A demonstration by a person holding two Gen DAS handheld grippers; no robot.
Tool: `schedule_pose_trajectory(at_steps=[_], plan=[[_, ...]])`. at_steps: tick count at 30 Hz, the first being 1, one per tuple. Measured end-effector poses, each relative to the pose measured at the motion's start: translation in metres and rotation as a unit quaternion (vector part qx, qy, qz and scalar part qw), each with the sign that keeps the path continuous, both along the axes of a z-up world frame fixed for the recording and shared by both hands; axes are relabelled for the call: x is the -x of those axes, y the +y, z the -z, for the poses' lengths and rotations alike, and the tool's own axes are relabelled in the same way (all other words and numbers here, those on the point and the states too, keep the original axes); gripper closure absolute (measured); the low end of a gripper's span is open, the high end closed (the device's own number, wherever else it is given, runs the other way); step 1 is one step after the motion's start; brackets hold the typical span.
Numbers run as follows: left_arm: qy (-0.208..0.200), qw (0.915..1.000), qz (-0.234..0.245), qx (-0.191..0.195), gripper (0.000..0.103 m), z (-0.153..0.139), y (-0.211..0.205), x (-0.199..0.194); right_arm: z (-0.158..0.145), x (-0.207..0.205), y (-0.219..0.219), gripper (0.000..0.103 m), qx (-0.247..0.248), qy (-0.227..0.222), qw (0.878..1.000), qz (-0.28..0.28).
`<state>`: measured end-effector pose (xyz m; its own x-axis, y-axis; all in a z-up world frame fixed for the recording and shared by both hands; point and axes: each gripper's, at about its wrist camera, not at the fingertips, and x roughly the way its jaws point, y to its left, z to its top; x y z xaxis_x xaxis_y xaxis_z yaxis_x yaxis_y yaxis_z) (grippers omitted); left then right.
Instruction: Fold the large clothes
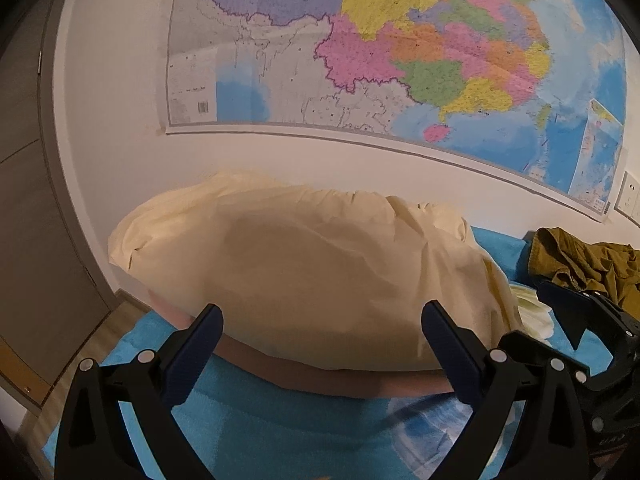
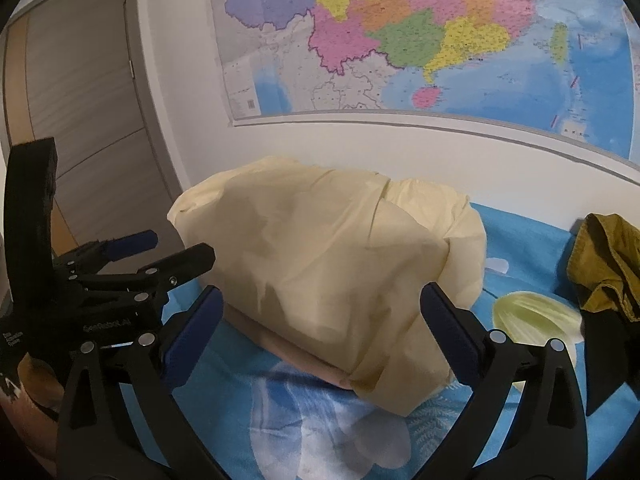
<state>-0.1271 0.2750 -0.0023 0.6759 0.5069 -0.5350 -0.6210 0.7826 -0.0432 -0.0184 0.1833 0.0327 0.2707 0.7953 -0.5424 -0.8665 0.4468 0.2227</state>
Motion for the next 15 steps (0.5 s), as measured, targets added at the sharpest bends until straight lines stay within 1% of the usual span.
schedule_pose_trajectory(at_steps=[3, 15], plan=[[-0.006, 1.0, 0.003, -0.001, 0.007, -0.001, -0.005, 0.002, -0.002, 0.003, -0.004, 0.006, -0.002, -0.01, 1.0, 0.003], [-0.002, 1.0, -0.005, 0.002, 0.007, 0.001, -0.014, 0.008, -0.003, 0.01, -0.017, 0.006, -0.003, -0.013, 1.0, 0.008]])
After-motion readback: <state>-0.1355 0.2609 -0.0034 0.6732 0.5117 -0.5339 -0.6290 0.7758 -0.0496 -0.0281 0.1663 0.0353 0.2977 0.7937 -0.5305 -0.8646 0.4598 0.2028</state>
